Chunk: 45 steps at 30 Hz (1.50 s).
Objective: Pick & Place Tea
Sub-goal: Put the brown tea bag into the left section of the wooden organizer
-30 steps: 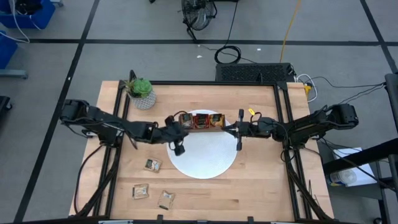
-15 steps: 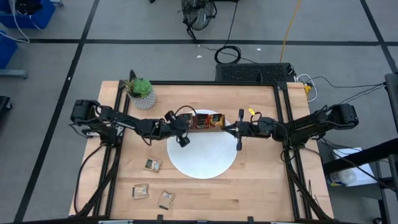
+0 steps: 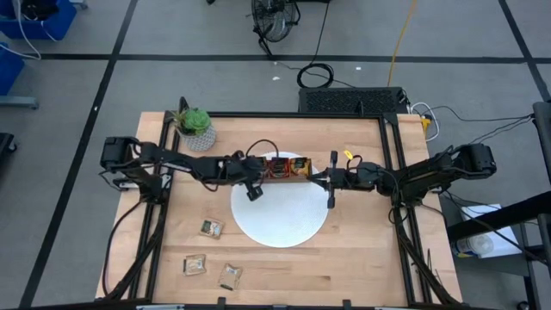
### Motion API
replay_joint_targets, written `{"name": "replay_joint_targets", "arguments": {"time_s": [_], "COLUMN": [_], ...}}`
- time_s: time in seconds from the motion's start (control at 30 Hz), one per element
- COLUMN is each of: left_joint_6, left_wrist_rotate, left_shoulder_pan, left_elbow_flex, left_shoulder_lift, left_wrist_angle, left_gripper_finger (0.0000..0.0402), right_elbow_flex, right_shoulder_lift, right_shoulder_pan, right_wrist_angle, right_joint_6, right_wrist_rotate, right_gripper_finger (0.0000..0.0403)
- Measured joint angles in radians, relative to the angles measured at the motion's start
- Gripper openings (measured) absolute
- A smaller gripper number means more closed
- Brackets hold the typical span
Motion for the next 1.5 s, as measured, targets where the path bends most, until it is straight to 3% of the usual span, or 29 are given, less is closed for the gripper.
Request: {"name": "replay_joint_targets", "arguments": {"time_s": [0.17,0.47,0.63,0.97,1.17,1.5], "left_joint_6": [0.036,0.079,0.133,0.236,0.251,0.208], "left_wrist_rotate": [-0.02,-0.18,-0.082,0.046,0.058,0.072], "left_shoulder_pan": [0.01,0.002,-0.002,-0.006,0.016,0.051], "left_elbow_flex": [0.061,0.234,0.296,0.407,0.42,0.419], "left_shoulder_lift": [0.0,-0.001,0.004,0.162,0.235,0.23], "left_wrist_angle": [-0.083,-0.386,-0.45,-0.496,-0.505,-0.553], "left_gripper_finger": [0.0004,0.0002,0.0002,0.0001,0.0001,0.0], "right_elbow_flex": [0.0,0.0,0.0,0.0,0.0,0.0], "right_shoulder_lift": [0.0,0.0,0.0,0.0,0.0,0.0], "right_shoulder_pan": [0.0,0.0,0.0,0.0,0.0,0.0], "right_wrist_angle": [0.0,-0.005,-0.011,-0.007,-0.007,-0.015], "right_joint_6": [-0.004,-0.006,-0.016,-0.017,-0.016,-0.016], "right_wrist_rotate": [0.0,0.0,0.0,0.0,0.0,0.0], "right_gripper_finger": [0.0,0.0,0.0,0.0,0.0,0.0]}}
